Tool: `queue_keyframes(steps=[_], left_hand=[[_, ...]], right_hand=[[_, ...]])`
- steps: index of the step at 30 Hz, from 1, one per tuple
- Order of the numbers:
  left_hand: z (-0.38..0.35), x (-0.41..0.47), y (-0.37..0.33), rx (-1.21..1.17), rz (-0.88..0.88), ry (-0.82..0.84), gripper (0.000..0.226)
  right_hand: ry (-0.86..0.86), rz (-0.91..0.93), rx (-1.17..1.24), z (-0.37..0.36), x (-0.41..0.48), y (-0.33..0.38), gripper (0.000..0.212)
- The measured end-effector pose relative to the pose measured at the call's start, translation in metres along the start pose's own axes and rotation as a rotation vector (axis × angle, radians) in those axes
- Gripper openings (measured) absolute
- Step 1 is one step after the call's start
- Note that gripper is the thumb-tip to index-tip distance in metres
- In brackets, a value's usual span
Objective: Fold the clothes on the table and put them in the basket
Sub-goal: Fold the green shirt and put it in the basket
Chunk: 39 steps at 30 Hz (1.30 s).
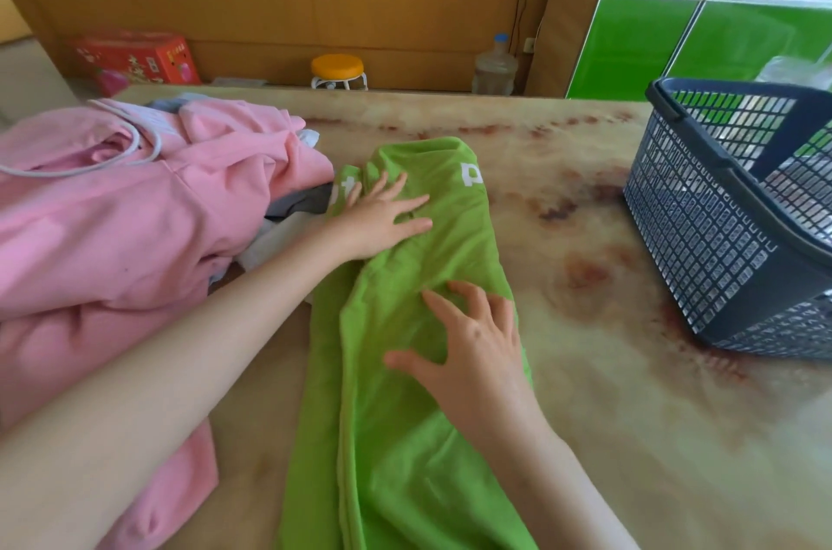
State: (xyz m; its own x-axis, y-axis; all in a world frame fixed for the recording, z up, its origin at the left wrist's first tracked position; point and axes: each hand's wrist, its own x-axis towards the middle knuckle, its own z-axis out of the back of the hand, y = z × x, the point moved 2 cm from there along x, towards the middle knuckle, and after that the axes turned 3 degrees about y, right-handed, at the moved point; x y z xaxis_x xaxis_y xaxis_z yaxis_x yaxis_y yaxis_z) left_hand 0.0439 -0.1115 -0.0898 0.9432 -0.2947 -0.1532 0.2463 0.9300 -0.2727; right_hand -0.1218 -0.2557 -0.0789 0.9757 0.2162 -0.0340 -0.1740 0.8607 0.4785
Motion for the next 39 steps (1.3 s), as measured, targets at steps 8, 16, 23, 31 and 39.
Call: queue_keyframes(steps=[8,16,23,31,39], left_hand=[[-0.018,-0.004,0.003,0.124,0.039,0.061,0.061],[0.026,0.047,-0.019,-0.032,0.020,-0.068,0.054],[0.021,0.110,-0.041,-0.102,0.055,-0.134,0.054],[0.017,0.152,-0.029,-0.502,0.221,-0.449,0.017],[-0.010,0.171,-0.034,-0.731,0.272,-0.605,0.014]], right_hand=[[0.050,-0.006,-0.099,-0.014,0.004,-0.001,0.081],[-0.250,-0.344,0.405,0.030,0.023,-0.063,0.046],[-0.203,-0.406,0.652,0.022,0.049,-0.076,0.061],[-0.229,-0.326,0.603,0.016,0.054,-0.080,0.038],[-0.182,-0.328,0.510,0.005,0.050,-0.087,0.040]])
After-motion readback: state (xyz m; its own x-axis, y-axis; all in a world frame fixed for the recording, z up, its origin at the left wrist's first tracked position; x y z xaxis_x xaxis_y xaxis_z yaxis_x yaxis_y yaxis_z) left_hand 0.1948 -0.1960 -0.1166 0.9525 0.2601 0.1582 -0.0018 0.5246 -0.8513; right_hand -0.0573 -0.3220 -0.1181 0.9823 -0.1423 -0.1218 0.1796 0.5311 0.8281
